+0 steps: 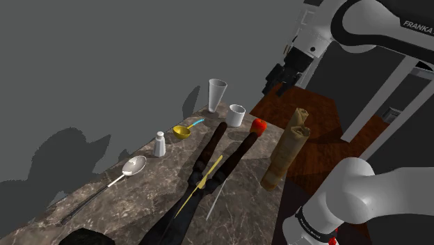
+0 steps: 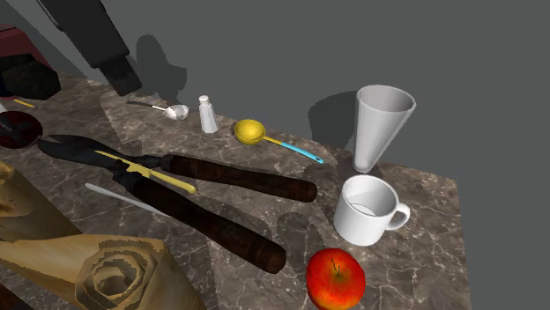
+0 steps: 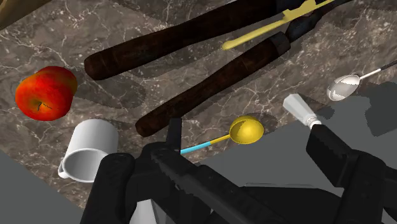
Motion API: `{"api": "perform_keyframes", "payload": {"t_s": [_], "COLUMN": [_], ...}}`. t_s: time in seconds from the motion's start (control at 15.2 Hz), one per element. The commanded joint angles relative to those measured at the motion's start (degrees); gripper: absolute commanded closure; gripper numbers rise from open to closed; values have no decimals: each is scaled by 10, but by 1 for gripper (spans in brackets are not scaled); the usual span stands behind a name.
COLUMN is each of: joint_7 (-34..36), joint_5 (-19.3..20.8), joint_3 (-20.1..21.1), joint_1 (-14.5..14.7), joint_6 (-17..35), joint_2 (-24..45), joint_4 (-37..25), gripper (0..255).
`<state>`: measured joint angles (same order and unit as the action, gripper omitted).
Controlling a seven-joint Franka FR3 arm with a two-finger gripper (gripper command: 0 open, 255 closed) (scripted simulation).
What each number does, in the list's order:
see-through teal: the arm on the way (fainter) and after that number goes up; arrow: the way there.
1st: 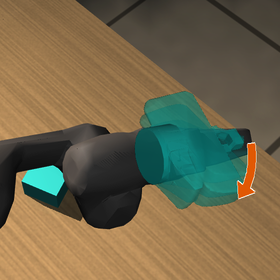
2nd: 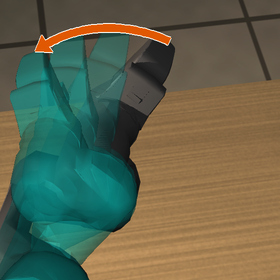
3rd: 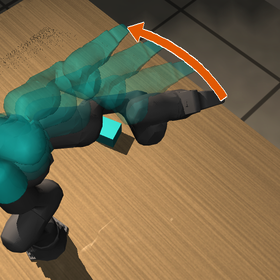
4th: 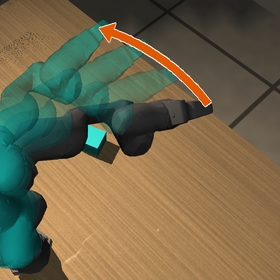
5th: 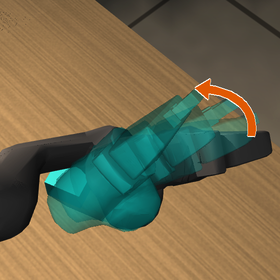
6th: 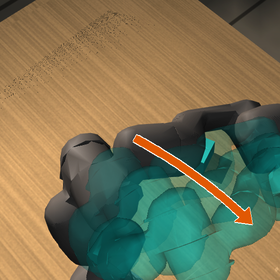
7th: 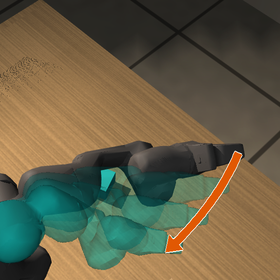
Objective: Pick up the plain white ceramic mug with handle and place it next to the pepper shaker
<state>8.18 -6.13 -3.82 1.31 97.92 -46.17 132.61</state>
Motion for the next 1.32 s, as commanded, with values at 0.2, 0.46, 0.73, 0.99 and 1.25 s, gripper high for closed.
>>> {"api": "perform_keyframes", "payload": {"t_s": [0.2,0.46,0.73,0.99,1.25], "joint_7": [-14,-32,-49,-66,-82], "joint_5": [11,22,31,36,37], "joint_3": [-11,-26,-41,-55,-68], "joint_1": [-4,-10,-14,-19,-24], "joint_6": [36,80,119,151,176], "joint_2": [53,129,209,292,377], "joint_4": [-3,-17,-41,-75,-119], "gripper": [0,0,0,0,0]}}
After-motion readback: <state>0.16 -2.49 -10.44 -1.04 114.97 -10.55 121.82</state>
